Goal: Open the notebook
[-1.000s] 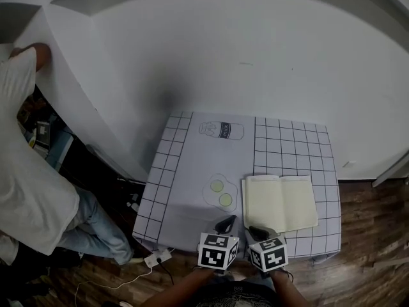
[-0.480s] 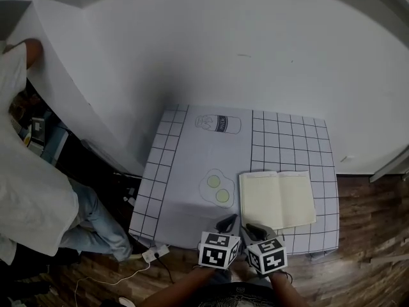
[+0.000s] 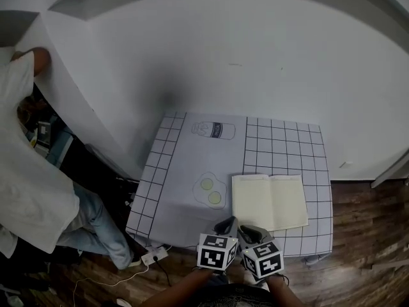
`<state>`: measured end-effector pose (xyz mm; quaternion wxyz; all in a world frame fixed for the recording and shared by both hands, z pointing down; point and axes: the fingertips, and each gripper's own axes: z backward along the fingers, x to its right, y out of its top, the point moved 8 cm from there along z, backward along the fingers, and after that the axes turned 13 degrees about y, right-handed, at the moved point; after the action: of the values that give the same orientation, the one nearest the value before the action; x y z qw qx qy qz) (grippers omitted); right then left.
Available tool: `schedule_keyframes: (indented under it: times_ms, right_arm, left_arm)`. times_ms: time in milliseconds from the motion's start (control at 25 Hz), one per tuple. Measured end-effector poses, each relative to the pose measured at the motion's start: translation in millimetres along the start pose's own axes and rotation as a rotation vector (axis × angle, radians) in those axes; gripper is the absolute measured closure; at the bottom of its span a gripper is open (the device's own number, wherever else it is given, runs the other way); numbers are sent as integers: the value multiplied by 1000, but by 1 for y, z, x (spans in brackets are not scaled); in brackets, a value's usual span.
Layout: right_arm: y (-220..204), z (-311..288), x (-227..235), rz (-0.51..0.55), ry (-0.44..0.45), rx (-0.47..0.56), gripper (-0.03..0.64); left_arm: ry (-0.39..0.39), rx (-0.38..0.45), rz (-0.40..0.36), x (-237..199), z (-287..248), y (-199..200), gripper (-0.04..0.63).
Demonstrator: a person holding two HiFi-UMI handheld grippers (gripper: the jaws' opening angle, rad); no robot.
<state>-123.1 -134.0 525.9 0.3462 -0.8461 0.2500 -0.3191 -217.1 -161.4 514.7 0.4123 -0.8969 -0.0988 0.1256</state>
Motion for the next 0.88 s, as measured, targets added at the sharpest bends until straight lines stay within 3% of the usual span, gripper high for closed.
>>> schedule_keyframes:
  times_ms: [880]
  right_arm:
    - [-16, 70, 16, 18, -11, 67, 569]
  left_arm:
    - [70, 42, 27, 59, 29, -13, 584]
